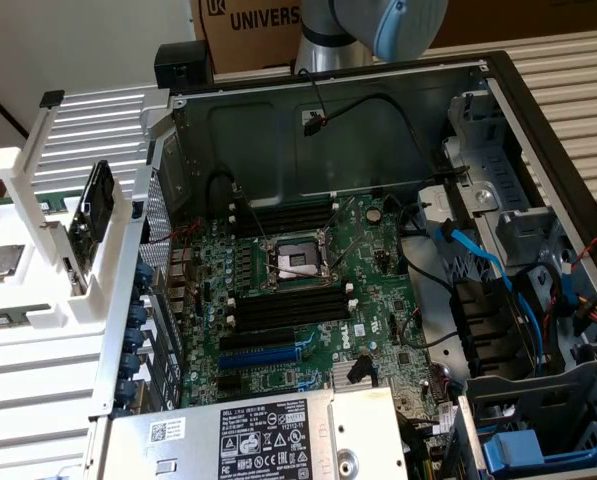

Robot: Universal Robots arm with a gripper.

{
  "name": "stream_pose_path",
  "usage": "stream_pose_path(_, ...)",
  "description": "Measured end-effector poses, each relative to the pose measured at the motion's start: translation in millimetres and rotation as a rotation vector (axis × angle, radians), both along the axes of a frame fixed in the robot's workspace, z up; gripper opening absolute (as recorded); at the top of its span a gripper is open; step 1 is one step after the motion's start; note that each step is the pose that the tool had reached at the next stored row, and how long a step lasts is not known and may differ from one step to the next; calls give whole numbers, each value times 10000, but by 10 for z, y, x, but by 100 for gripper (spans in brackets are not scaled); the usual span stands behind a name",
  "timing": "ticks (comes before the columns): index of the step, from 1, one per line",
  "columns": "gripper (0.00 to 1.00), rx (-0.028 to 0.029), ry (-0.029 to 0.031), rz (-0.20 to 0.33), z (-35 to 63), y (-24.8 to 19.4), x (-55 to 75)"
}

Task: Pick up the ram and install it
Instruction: 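Reach for the ram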

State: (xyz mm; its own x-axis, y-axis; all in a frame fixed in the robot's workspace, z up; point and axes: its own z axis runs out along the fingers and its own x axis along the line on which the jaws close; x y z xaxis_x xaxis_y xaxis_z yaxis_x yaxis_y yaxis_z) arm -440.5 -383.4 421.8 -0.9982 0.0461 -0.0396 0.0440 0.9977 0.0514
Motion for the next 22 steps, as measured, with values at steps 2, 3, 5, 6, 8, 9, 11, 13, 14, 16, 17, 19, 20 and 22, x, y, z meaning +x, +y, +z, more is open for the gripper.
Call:
stream_pose_path(2,10,1,-2,64,-12,12,-23)
stream_pose_path(3,10,2,-1,120,-17,15,-31)
stream_pose_path(5,10,5,0,346,-32,18,-43)
stream_pose_path(6,10,18,-1,556,-44,20,-47)
stream_pose_path(8,10,40,0,709,-62,37,-50)
stream_pose_path(9,10,47,-2,734,-68,46,-50)
stream_pose_path(11,10,58,-2,758,-76,74,-60)
stream_pose_path(13,10,63,-2,774,-83,99,-82)
stream_pose_path(14,10,65,-1,778,-85,115,-96)
stream_pose_path(16,10,65,-2,783,-92,152,-125)
stream_pose_path(17,10,66,-3,785,-95,171,-139)
stream_pose_path(19,10,66,0,790,-98,207,-171)
stream_pose_path(20,10,66,-3,792,-102,227,-194)
stream_pose_path(22,10,66,-1,796,-112,328,-320)
